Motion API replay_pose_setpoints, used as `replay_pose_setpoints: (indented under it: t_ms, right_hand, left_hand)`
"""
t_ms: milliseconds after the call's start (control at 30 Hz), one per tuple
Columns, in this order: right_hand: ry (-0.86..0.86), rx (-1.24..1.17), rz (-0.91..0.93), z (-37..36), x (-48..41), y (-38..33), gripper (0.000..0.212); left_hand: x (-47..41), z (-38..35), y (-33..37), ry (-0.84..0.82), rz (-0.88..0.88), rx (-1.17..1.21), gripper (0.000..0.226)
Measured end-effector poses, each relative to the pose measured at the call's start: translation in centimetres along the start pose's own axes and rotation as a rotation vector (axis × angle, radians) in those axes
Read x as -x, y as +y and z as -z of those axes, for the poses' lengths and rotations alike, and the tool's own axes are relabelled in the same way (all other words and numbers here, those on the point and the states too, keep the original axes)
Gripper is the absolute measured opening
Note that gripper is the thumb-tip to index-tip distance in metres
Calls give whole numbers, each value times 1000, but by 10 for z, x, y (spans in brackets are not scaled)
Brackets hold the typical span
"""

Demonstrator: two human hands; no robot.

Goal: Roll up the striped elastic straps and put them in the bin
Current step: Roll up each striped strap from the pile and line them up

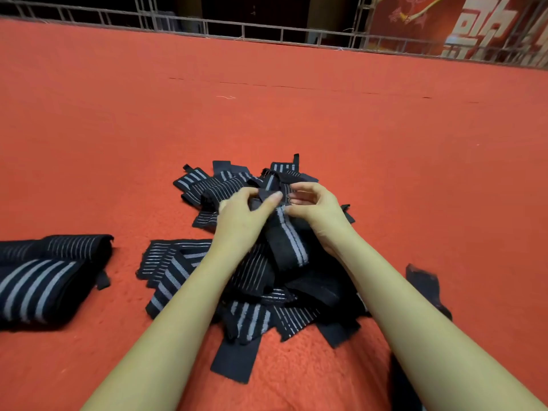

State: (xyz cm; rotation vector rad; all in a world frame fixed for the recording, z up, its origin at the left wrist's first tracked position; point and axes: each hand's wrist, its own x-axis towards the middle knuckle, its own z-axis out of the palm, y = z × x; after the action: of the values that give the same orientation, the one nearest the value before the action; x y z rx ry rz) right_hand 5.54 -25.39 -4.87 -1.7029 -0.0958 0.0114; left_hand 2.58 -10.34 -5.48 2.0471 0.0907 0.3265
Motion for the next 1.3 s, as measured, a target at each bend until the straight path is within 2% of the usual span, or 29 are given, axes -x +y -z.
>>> replay_pose_setpoints:
  t_ms: [133,267,333,467,567,733,867,967,1067,1133,1200,1233,1300]
  right_hand:
    - [49,-14,2,2,10,4,42]
    - [10,48,-8,4,16,9,47]
    - [4,16,-19,3,18,9,47]
    - [55,-39,35,2,21,7,19]
    - [118,-59,69,3,22,6,14]
    - [8,-64,51,0,27,7,14]
    - [16,-142,103,5,34,2,12]
    - [-14,-263,-5,12,39,7,11]
    - [64,-334,-61,22,38,11,10]
    - [150,-342,-62,26,36,11,9]
    - [201,-313,-46,27,36,11,5]
    - [217,-311,-39,27,36,11,4]
    - [239,-332,-29,23,40,5,4]
  left_hand:
    - [1,-12,3,37,-44,64,16]
    - [7,-17,-1,-26,-48,35,29]
    - [9,-14,-2,-45,-44,111,27]
    - [14,-5,-4,-138,-52,233,22]
    - [19,-3,-8,-176,-40,259,18]
    - [24,-8,-10,-75,-21,294,19]
    - [11,-13,-19,18,101,351,39]
    - [-10,-5,-25,133,151,212,45]
    - [-28,6,-6,264,24,-11,36]
    - [-33,7,6,275,-46,-308,29]
    - [-23,5,12,266,-126,-503,39]
    - [-14,3,16,257,-193,-465,37]
    - [10,2,25,140,-268,-193,20]
